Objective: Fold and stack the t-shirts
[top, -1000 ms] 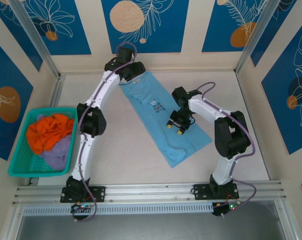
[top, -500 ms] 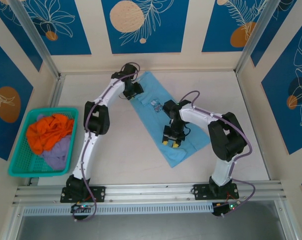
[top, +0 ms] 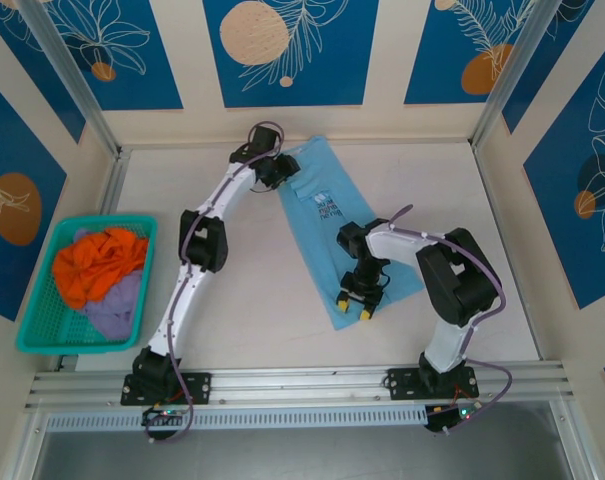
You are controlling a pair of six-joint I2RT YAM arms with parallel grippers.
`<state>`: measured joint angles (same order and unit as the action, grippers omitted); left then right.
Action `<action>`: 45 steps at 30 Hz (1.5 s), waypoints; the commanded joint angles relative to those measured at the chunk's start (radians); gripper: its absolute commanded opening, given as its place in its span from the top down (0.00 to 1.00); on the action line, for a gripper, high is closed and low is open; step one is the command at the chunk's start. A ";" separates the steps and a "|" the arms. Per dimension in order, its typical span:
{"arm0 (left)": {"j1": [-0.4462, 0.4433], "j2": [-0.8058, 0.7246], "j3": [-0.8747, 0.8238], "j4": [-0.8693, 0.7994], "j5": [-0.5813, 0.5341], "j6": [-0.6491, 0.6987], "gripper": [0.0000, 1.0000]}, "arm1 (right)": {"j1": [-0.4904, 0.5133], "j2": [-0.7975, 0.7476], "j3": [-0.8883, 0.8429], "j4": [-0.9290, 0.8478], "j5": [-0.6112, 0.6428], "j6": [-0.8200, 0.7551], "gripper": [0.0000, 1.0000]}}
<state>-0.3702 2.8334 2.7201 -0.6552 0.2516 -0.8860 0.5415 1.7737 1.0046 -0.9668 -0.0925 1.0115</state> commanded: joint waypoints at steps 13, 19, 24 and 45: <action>0.005 -0.083 0.037 0.021 0.018 0.053 0.20 | -0.016 -0.269 -0.011 -0.044 0.058 0.138 0.41; 0.004 -0.226 -0.048 -0.141 -0.081 0.105 0.16 | -0.002 -0.333 0.044 0.115 -0.003 0.020 0.47; -0.014 -0.355 -0.187 -0.232 -0.159 0.095 0.11 | 0.053 -0.187 0.100 0.135 -0.039 -0.025 0.58; 0.009 -0.844 -0.866 -0.189 -0.333 0.180 0.00 | 0.162 0.236 0.259 0.209 -0.216 0.140 0.65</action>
<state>-0.3996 2.0750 1.9198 -0.8799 -0.0551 -0.7288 0.6834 1.9480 1.2247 -0.8135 -0.2470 1.0855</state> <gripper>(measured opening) 0.998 0.348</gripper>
